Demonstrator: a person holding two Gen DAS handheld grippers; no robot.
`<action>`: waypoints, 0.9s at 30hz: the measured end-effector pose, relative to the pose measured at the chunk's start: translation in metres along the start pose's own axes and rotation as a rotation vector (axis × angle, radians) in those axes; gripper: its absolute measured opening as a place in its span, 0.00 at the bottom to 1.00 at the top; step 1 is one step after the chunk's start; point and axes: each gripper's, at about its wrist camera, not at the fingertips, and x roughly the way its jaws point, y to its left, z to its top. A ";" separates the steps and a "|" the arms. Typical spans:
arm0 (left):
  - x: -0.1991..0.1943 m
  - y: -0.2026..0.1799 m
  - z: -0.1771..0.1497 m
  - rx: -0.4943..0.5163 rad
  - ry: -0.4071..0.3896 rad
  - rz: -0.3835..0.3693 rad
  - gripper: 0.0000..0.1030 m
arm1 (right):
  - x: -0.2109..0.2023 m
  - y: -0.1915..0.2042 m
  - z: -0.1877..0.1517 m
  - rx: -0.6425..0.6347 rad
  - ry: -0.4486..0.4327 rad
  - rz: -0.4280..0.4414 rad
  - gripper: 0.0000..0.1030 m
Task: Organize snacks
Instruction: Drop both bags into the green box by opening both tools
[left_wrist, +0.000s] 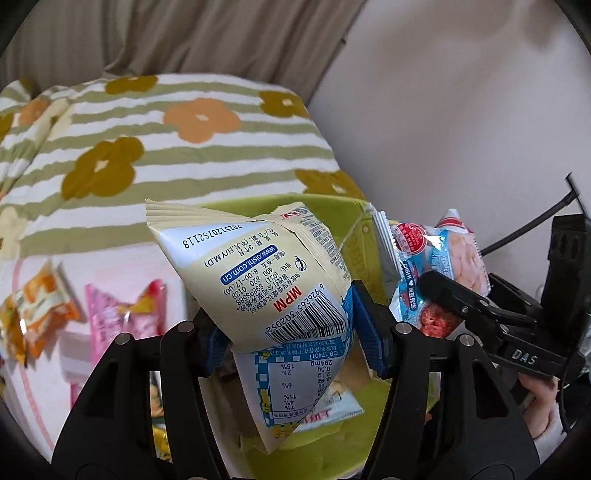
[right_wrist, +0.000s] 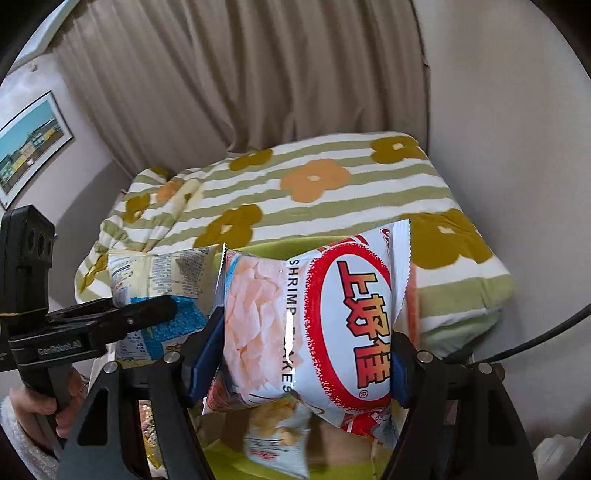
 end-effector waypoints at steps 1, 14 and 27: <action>0.010 -0.003 0.004 0.013 0.016 0.000 0.54 | 0.002 -0.004 0.000 0.007 0.004 -0.003 0.67; 0.045 -0.002 0.016 0.088 0.085 0.061 1.00 | 0.024 -0.030 0.000 0.085 0.049 -0.045 0.67; -0.006 0.019 -0.004 0.073 -0.005 0.107 1.00 | 0.027 -0.022 -0.015 0.059 0.100 -0.070 0.69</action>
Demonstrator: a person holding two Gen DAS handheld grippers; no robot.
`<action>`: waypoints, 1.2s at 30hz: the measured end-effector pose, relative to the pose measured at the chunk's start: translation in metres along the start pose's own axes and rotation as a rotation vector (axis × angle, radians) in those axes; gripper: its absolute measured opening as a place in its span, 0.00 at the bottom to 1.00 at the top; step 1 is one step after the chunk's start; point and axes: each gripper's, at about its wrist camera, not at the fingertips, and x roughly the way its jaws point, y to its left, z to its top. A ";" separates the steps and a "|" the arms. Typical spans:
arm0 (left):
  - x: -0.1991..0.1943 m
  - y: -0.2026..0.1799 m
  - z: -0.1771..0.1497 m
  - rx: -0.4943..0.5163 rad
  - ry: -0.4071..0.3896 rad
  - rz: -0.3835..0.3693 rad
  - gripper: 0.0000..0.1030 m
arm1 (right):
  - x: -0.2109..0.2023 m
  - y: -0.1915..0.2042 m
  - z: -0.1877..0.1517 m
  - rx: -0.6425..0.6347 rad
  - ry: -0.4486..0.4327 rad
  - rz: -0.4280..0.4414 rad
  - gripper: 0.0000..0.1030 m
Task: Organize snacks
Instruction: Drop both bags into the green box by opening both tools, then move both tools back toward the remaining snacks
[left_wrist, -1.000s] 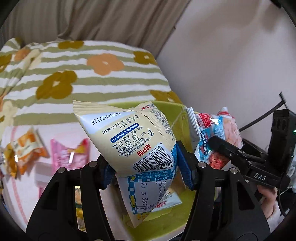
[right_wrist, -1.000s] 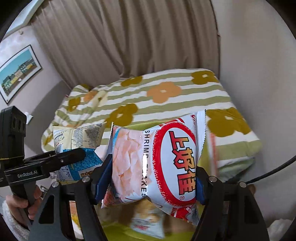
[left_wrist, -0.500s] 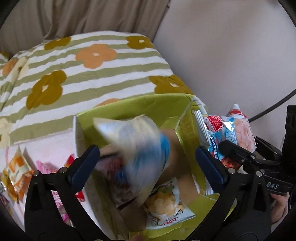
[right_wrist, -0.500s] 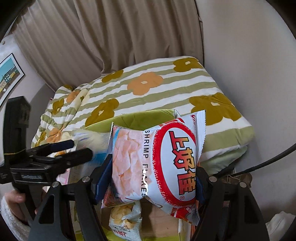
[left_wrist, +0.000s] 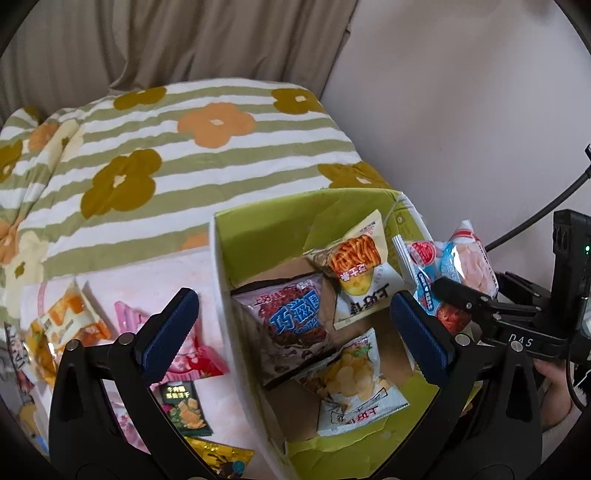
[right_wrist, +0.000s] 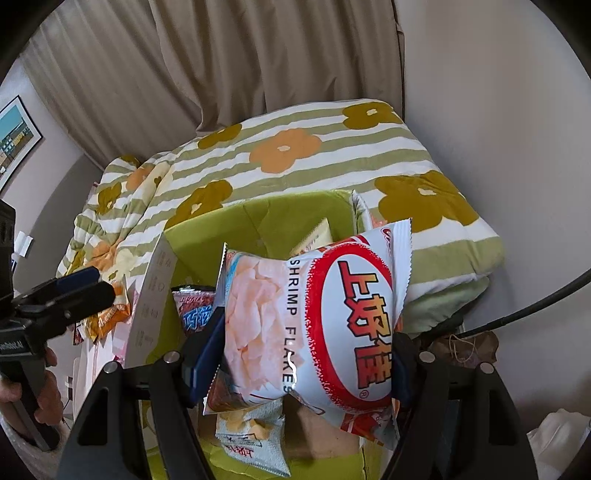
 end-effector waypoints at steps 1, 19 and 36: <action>-0.004 0.000 -0.002 -0.004 -0.005 0.001 1.00 | 0.000 0.001 -0.001 -0.002 0.002 0.002 0.69; -0.052 -0.005 -0.039 0.024 -0.150 0.089 1.00 | -0.025 0.017 -0.023 -0.018 -0.089 0.032 1.00; -0.128 0.042 -0.086 -0.113 -0.160 0.196 1.00 | -0.057 0.078 -0.032 -0.167 -0.115 0.156 1.00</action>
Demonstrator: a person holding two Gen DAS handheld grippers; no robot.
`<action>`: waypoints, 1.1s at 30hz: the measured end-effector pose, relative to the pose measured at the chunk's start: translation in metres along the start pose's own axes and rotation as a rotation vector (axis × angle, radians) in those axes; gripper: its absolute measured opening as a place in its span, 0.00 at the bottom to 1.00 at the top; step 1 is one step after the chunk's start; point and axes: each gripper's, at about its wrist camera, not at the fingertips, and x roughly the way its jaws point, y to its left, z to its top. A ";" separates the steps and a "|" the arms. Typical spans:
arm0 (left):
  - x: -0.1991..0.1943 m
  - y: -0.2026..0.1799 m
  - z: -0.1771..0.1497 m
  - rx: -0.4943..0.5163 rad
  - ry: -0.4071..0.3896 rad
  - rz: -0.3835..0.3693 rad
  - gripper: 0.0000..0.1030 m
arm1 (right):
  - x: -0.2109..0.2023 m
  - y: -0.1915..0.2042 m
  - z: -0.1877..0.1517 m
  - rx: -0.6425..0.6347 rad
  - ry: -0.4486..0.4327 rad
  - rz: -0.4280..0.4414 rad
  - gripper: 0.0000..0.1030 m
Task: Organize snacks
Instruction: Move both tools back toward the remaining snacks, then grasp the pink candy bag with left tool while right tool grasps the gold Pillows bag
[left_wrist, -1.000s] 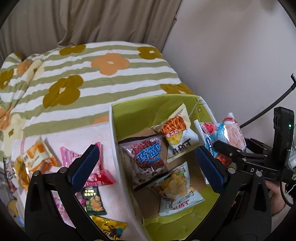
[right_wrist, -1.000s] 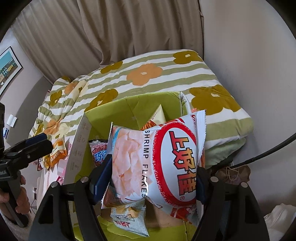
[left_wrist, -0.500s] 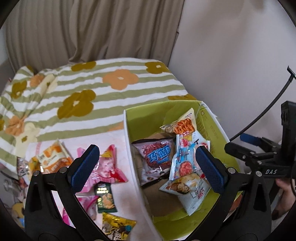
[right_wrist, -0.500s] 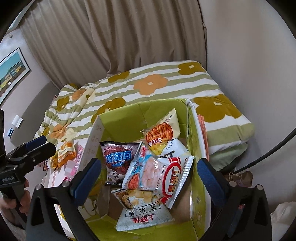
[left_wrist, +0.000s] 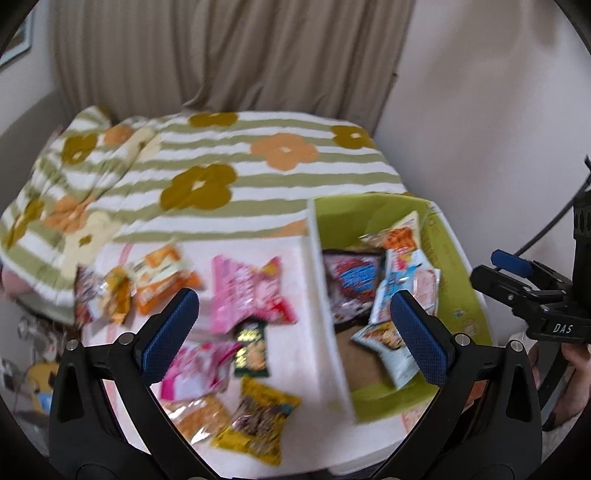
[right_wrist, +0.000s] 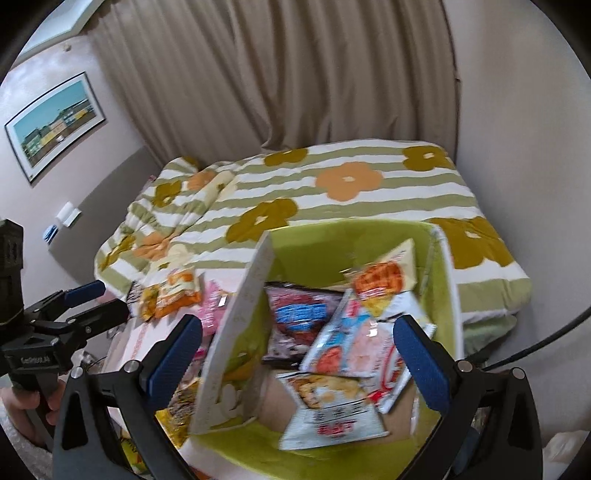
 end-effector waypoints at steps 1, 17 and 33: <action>-0.005 0.010 -0.002 -0.014 -0.003 0.005 1.00 | 0.001 0.008 -0.001 -0.007 0.010 0.014 1.00; -0.026 0.152 -0.047 0.019 0.110 -0.041 1.00 | 0.013 0.137 -0.061 0.065 0.030 -0.031 1.00; 0.089 0.150 -0.076 0.107 0.387 -0.195 1.00 | 0.087 0.185 -0.158 0.342 0.173 -0.232 1.00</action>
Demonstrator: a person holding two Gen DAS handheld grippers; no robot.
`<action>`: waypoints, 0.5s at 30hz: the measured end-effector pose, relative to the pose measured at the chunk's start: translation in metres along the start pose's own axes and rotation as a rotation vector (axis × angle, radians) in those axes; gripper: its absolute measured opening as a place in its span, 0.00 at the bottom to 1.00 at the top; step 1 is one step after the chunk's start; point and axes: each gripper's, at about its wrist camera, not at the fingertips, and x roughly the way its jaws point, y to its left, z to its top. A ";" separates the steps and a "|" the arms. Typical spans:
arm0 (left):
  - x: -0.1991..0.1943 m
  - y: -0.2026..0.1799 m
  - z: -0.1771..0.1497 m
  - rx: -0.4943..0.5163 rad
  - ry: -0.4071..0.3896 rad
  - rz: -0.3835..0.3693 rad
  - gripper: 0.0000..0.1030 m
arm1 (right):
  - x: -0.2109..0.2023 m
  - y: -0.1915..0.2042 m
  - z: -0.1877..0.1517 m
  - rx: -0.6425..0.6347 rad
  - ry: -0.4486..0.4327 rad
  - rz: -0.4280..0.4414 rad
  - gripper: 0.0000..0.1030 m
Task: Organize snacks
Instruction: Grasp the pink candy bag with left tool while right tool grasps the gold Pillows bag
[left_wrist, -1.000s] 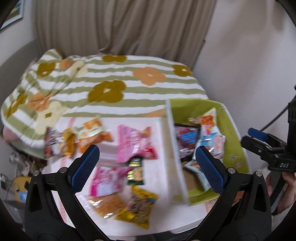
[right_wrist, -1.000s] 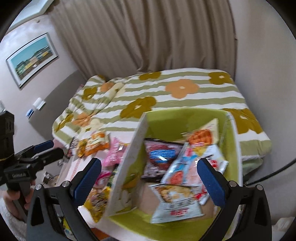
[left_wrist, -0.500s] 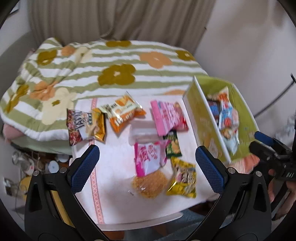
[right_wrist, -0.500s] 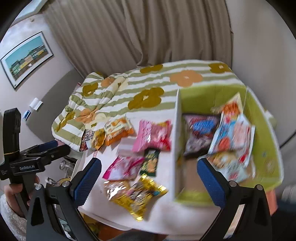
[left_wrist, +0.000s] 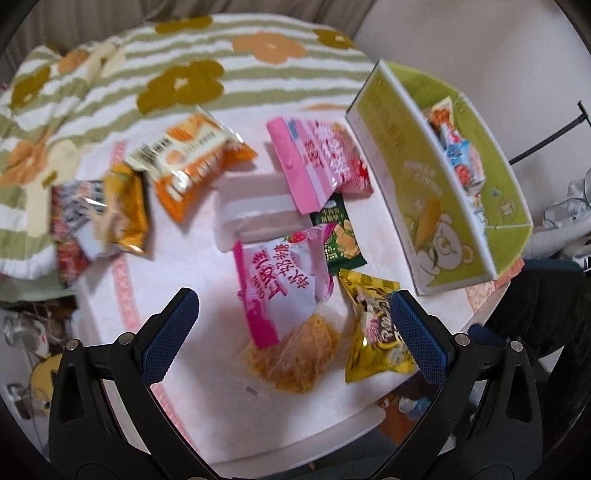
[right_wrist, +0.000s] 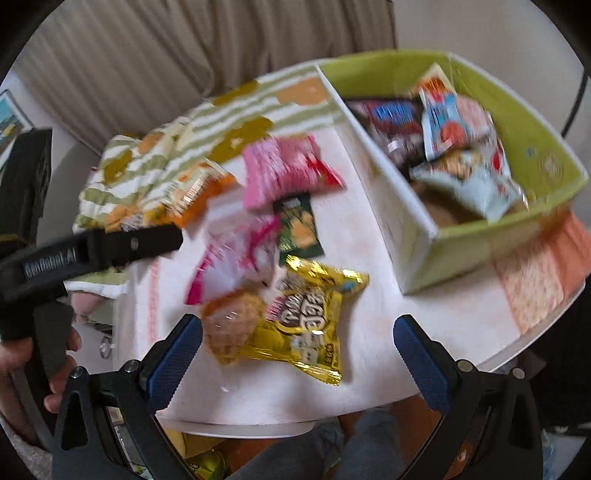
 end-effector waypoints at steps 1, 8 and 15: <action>0.010 0.001 0.002 -0.005 0.014 0.001 1.00 | 0.007 -0.002 -0.003 0.014 0.005 -0.012 1.00; 0.066 0.002 0.013 -0.014 0.084 0.026 1.00 | 0.050 -0.008 -0.011 0.075 0.027 -0.052 1.00; 0.097 -0.004 0.016 -0.001 0.123 0.067 0.89 | 0.071 -0.010 -0.006 0.110 0.037 -0.068 1.00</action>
